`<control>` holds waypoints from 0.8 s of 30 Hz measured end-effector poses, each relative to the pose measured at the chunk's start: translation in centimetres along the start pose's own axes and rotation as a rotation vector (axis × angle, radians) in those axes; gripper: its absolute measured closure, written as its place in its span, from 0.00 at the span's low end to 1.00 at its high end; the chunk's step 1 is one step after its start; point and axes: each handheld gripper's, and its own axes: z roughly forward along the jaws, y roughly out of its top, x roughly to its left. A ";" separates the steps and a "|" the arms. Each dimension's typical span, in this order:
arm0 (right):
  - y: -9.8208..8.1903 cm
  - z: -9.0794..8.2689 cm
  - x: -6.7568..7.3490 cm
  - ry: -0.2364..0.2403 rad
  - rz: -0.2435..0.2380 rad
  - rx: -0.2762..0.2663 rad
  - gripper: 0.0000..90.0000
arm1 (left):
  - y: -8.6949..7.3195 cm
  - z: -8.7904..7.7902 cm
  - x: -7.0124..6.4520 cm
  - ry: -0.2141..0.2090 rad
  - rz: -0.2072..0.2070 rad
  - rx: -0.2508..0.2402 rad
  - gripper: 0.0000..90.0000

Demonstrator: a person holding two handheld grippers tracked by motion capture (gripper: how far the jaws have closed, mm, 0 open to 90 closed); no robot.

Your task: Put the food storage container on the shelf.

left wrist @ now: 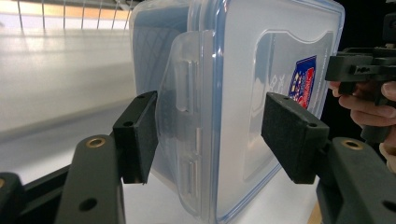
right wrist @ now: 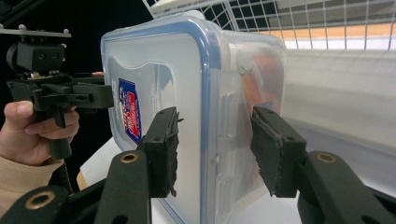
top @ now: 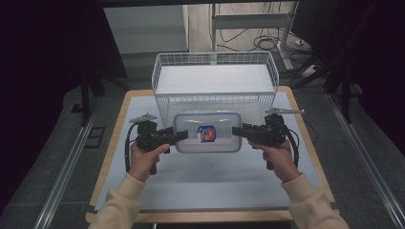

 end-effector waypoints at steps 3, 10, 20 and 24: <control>0.7 -0.4 0.2 -0.001 -0.007 -0.008 0.58 | 0.8 0.0 -0.3 -0.001 0.008 -0.006 0.43; 2.2 -1.2 0.4 -0.008 -0.023 -0.023 0.58 | 2.7 -0.1 -0.9 -0.008 0.027 -0.015 0.42; 4.0 -1.9 0.5 -0.014 -0.040 -0.040 0.58 | 4.9 0.0 -1.6 -0.012 0.056 -0.020 0.42; 4.8 -2.2 0.6 -0.019 -0.040 -0.050 0.58 | 6.0 0.1 -1.8 -0.013 0.063 -0.022 0.42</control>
